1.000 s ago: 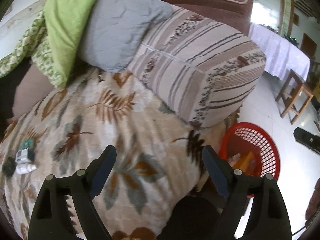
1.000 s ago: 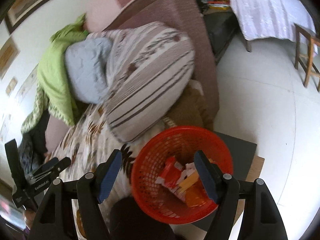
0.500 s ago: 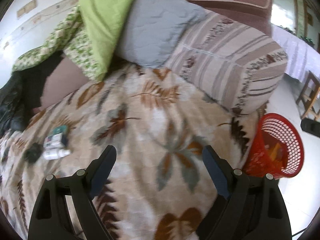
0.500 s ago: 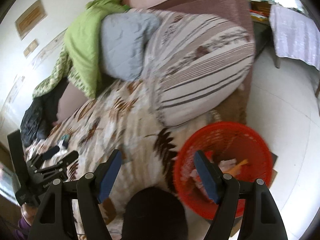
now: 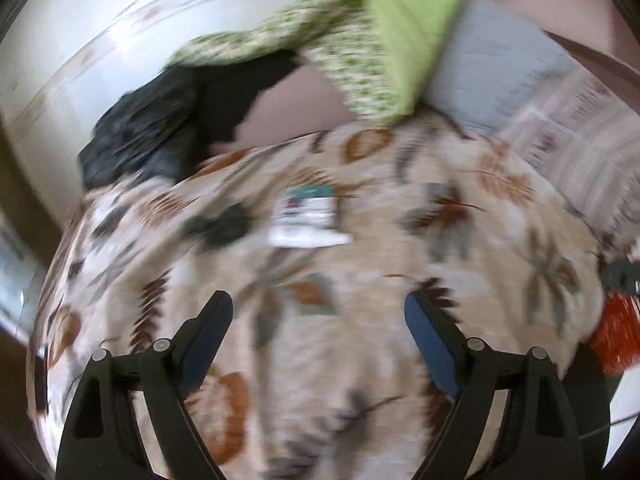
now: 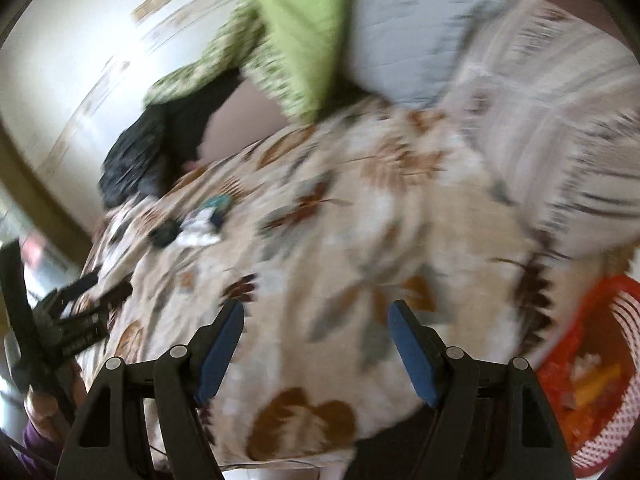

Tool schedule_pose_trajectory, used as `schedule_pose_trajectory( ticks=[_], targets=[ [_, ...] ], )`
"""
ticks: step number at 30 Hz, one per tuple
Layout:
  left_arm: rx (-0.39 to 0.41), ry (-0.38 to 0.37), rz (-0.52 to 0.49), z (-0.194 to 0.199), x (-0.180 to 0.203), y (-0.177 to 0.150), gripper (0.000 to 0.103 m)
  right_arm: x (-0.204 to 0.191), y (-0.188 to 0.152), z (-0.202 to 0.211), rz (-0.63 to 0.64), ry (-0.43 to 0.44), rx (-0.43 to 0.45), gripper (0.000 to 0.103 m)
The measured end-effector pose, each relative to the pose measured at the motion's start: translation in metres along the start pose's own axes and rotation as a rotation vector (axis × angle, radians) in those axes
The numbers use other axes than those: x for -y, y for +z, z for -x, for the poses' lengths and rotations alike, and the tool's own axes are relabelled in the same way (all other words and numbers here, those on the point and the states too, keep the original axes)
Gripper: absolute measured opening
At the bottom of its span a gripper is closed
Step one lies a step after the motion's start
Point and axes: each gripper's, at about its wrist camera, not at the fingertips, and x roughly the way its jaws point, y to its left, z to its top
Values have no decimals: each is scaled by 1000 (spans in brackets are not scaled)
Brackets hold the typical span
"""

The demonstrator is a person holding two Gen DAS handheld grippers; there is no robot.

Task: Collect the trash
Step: 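Move both tools back over the bed toward the black bag, then grasp the black plastic bag with the left tool while the right tool grasps the white spray bottle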

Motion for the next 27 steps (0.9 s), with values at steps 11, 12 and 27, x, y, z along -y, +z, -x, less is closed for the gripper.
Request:
schedule_pose_trajectory(
  ticks=[11,12,27],
  targets=[
    [-127,130,174,-101,-135,40,87,-61,-2,-61,127,99,-113,79],
    [-139,128,197,-112,-143,43,87,-61,-3,-67,130,93,-125,79],
    [-256,-83,197,-262,-163,85,87,-40,6,-122,89,16,-198,79]
  ],
)
